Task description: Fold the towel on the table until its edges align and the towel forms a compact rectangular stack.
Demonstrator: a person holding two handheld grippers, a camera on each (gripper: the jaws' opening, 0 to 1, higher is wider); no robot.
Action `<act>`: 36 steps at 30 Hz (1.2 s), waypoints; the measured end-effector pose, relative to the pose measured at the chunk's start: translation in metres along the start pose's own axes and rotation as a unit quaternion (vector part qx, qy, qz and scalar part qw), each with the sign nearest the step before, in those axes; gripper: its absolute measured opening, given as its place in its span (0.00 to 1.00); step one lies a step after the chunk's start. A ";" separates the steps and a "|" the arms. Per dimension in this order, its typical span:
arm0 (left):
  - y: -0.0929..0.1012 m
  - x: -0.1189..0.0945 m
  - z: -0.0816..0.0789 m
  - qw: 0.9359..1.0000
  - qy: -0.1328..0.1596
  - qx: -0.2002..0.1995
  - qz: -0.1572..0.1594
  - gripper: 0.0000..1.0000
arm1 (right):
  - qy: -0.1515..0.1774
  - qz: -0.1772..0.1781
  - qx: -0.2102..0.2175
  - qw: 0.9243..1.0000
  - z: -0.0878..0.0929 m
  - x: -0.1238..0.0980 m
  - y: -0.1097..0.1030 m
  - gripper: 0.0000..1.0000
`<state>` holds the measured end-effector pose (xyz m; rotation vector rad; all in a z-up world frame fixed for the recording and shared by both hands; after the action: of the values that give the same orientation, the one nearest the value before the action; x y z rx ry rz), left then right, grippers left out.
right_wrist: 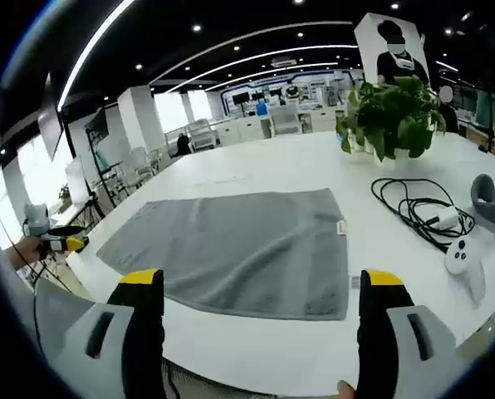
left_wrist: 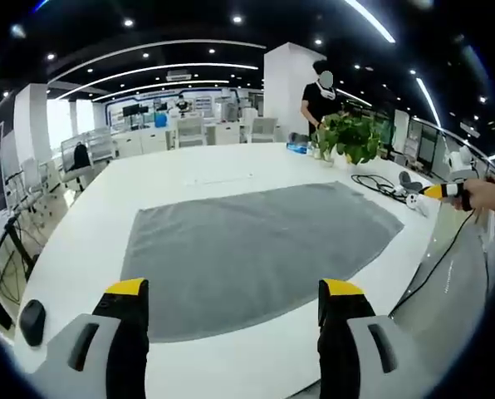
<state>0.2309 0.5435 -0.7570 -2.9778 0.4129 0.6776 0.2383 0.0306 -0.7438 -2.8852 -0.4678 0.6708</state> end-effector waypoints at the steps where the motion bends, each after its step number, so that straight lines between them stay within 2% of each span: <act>1: 0.000 0.000 0.000 1.000 0.001 -0.002 0.000 0.86 | -0.001 -0.001 -0.001 1.000 0.000 0.000 0.000 0.99; 15: 0.011 -0.007 0.000 1.000 0.001 0.002 0.004 0.86 | -0.008 -0.012 -0.006 1.000 -0.004 0.002 -0.001 0.99; 18: 0.013 -0.007 0.000 1.000 -0.003 0.006 0.006 0.86 | 0.008 -0.005 0.004 1.000 -0.009 0.001 0.002 0.99; 21: 0.013 -0.007 -0.002 1.000 0.000 0.007 0.006 0.86 | 0.009 -0.005 0.005 1.000 -0.011 0.001 0.004 0.99; 25: 0.013 -0.008 -0.003 1.000 0.006 0.005 -0.001 0.86 | 0.002 -0.016 0.000 1.000 -0.009 0.000 0.004 0.99; 30: 0.023 -0.014 -0.005 1.000 0.007 -0.001 -0.008 0.86 | -0.003 -0.025 0.004 1.000 -0.006 -0.004 -0.001 0.99; 36: 0.033 -0.020 0.003 1.000 0.004 -0.009 -0.016 0.86 | -0.023 -0.058 -0.008 0.998 0.003 -0.003 -0.013 0.99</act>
<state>0.2031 0.5175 -0.7505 -2.9976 0.3597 0.6689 0.2310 0.0424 -0.7422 -2.8347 -0.6447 0.7189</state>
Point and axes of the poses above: the point that each gripper's makers call its tool centre point, and the gripper's own axes: x roughly forward along the fingers, y roughly to its right, z roughly out of its underside, the point moved 8 cm from there along -x, roughly backward along the fingers, and after that the axes turned 4 degrees about y, right-handed, at the moved point
